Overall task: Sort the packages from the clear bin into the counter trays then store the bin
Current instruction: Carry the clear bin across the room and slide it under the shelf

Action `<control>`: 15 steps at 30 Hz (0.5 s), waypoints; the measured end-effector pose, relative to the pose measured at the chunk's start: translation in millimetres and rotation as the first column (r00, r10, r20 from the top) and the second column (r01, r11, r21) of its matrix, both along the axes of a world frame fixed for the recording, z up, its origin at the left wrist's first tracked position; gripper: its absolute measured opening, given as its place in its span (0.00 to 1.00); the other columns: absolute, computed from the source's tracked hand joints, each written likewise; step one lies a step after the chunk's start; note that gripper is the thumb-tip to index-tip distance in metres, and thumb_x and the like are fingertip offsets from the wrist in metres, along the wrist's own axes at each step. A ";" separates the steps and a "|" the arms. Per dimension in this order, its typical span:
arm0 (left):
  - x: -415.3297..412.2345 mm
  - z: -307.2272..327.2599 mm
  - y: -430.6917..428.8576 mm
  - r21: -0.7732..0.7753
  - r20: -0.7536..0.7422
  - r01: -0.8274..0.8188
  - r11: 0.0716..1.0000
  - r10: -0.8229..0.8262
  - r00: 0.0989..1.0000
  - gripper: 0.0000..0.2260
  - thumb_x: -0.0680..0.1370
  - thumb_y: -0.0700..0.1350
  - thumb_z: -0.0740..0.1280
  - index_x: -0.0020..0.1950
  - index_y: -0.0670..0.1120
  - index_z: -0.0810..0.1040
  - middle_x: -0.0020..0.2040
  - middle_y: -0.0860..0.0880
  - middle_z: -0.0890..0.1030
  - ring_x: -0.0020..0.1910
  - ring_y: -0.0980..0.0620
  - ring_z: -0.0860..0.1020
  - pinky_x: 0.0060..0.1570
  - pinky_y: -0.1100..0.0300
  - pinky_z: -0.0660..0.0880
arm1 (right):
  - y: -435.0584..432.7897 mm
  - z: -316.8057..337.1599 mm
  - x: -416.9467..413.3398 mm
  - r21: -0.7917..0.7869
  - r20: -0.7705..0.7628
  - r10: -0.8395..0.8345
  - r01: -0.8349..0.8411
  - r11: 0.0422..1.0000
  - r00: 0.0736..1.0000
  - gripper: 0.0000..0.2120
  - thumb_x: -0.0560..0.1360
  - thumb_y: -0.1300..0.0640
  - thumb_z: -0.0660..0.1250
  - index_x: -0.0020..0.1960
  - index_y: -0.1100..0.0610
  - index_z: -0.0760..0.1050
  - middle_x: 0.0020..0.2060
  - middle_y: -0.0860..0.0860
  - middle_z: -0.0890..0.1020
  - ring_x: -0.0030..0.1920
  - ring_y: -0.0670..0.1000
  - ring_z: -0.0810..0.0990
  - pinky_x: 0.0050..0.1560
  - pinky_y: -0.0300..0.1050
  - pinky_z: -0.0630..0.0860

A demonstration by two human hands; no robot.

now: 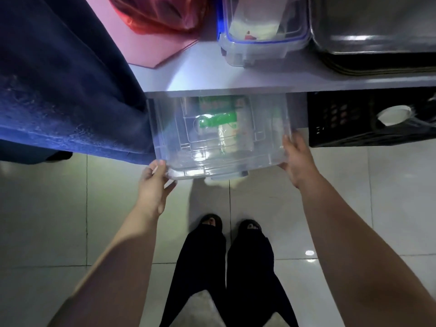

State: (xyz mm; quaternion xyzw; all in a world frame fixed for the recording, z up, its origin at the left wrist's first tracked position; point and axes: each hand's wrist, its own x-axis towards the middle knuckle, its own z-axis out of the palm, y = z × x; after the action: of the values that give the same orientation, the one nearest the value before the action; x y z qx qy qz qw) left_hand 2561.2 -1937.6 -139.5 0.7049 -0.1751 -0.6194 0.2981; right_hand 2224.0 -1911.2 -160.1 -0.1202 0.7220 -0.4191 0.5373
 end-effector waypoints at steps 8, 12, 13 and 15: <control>-9.6 -5.2 3.5 0.202 -0.131 -0.026 0.979 0.053 0.990 0.07 0.76 0.55 0.68 0.47 0.54 0.78 0.46 0.55 0.82 0.52 0.55 0.78 0.50 0.51 0.76 | 33.2 -3.6 0.6 0.029 0.233 -0.257 0.258 0.966 0.938 0.12 0.78 0.56 0.64 0.57 0.63 0.75 0.52 0.60 0.80 0.52 0.57 0.81 0.53 0.51 0.79; -15.7 -5.7 -8.2 0.204 -0.140 -0.026 0.979 0.056 0.989 0.07 0.74 0.57 0.69 0.47 0.55 0.77 0.49 0.54 0.81 0.53 0.53 0.78 0.50 0.52 0.76 | 37.9 -2.9 3.5 -0.044 0.423 -0.262 0.308 0.950 0.868 0.07 0.79 0.64 0.60 0.51 0.59 0.77 0.45 0.54 0.84 0.49 0.52 0.81 0.56 0.49 0.77; -17.4 -4.5 -14.5 0.188 -0.143 -0.024 0.982 0.052 0.988 0.08 0.75 0.57 0.69 0.48 0.55 0.76 0.50 0.53 0.80 0.54 0.52 0.77 0.51 0.52 0.76 | 33.9 -1.9 5.7 -0.046 0.404 -0.267 0.311 0.949 0.875 0.08 0.79 0.64 0.60 0.50 0.58 0.77 0.42 0.52 0.84 0.46 0.51 0.82 0.54 0.48 0.78; -22.0 0.6 -31.4 0.158 -0.143 -0.002 0.987 0.025 0.989 0.11 0.75 0.59 0.68 0.51 0.55 0.75 0.52 0.52 0.78 0.56 0.51 0.77 0.51 0.51 0.77 | 23.5 2.0 9.9 -0.055 0.380 -0.281 0.325 0.944 0.881 0.09 0.79 0.64 0.61 0.46 0.57 0.78 0.39 0.50 0.85 0.43 0.49 0.82 0.50 0.47 0.78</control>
State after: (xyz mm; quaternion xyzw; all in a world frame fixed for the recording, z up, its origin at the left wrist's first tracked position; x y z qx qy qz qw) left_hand 2539.2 -1969.0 -138.8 0.6808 -0.0987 -0.6785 0.2576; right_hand 2234.0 -1887.7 -158.1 0.0436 0.5927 -0.5546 0.5824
